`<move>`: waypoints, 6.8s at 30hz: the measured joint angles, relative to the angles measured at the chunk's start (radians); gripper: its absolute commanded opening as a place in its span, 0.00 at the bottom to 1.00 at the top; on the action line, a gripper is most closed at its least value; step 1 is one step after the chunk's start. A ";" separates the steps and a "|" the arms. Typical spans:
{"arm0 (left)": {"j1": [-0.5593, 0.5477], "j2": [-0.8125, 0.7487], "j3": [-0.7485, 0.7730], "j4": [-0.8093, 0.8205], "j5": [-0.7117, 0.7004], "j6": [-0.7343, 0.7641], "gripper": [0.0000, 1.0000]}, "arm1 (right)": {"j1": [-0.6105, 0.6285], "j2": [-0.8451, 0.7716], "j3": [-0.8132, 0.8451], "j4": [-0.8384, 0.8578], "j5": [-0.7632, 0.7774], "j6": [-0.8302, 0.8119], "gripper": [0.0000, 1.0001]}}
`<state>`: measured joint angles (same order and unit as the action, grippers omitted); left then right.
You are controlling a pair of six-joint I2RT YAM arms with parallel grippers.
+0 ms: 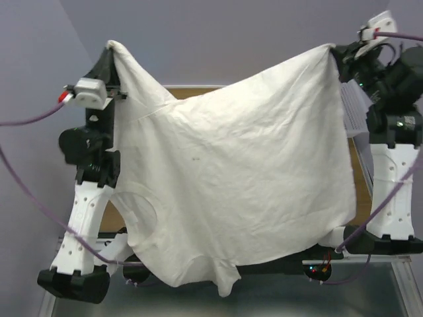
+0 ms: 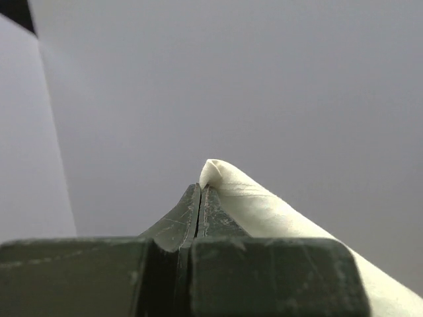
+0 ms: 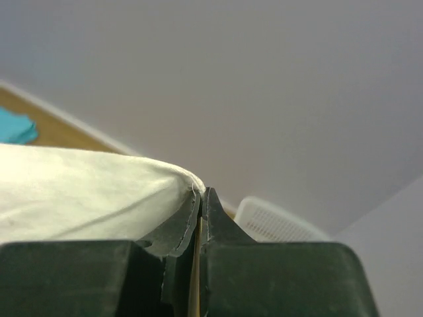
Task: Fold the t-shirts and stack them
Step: Flatten the tshirt out, then fold the tshirt
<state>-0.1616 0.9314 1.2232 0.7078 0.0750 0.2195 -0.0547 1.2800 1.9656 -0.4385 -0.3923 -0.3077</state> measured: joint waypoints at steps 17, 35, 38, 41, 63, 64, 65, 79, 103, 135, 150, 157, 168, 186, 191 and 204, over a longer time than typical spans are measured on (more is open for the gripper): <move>0.000 0.816 -0.085 -0.048 0.098 0.081 0.00 | -0.005 0.577 -0.549 0.168 -0.215 -0.060 0.01; 0.004 1.068 0.259 -0.262 0.014 0.202 0.00 | -0.003 0.993 -0.096 0.292 -0.124 -0.033 0.01; 0.006 1.071 0.259 -0.266 0.014 0.208 0.00 | -0.003 1.006 -0.077 0.294 -0.139 -0.067 0.01; 0.007 1.093 0.281 -0.274 0.018 0.209 0.00 | 0.003 1.006 -0.077 0.294 -0.137 -0.101 0.01; 0.007 1.100 0.245 -0.285 -0.001 0.227 0.00 | 0.005 0.999 -0.152 0.307 -0.111 -0.195 0.00; 0.007 1.085 0.224 -0.285 -0.002 0.228 0.00 | 0.005 0.996 -0.163 0.307 -0.112 -0.197 0.01; 0.007 1.076 0.212 -0.285 -0.001 0.228 0.00 | 0.005 0.992 -0.177 0.306 -0.111 -0.201 0.01; 0.007 0.872 0.071 -0.257 -0.006 0.231 0.00 | 0.004 0.938 -0.196 0.309 -0.075 -0.197 0.01; 0.007 0.750 -0.053 -0.249 -0.039 0.251 0.00 | -0.004 0.868 -0.291 0.312 -0.074 -0.198 0.01; 0.007 0.589 -0.229 -0.247 -0.054 0.249 0.00 | -0.031 0.826 -0.346 0.319 -0.098 -0.201 0.01; 0.007 0.494 -0.321 -0.243 -0.053 0.213 0.00 | -0.031 0.809 -0.406 0.327 -0.097 -0.201 0.01; 0.007 0.492 -0.352 -0.241 -0.053 0.195 0.00 | -0.031 0.800 -0.413 0.327 -0.097 -0.201 0.01; 0.006 0.446 -0.404 -0.240 -0.048 0.174 0.00 | -0.032 0.775 -0.429 0.334 -0.093 -0.201 0.01; 0.006 0.414 -0.456 -0.249 -0.030 0.153 0.00 | -0.037 0.770 -0.460 0.335 -0.081 -0.201 0.01; 0.004 0.414 -0.457 -0.251 -0.030 0.148 0.00 | -0.037 0.766 -0.481 0.335 -0.079 -0.201 0.01; 0.000 0.414 -0.460 -0.257 -0.028 0.145 0.00 | -0.037 0.730 -0.547 0.336 -0.078 -0.216 0.01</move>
<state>-0.1619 1.3457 0.7628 0.4511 0.0467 0.3645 -0.0921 2.0102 1.4181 -0.1024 -0.4706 -0.5240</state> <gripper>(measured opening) 0.025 0.029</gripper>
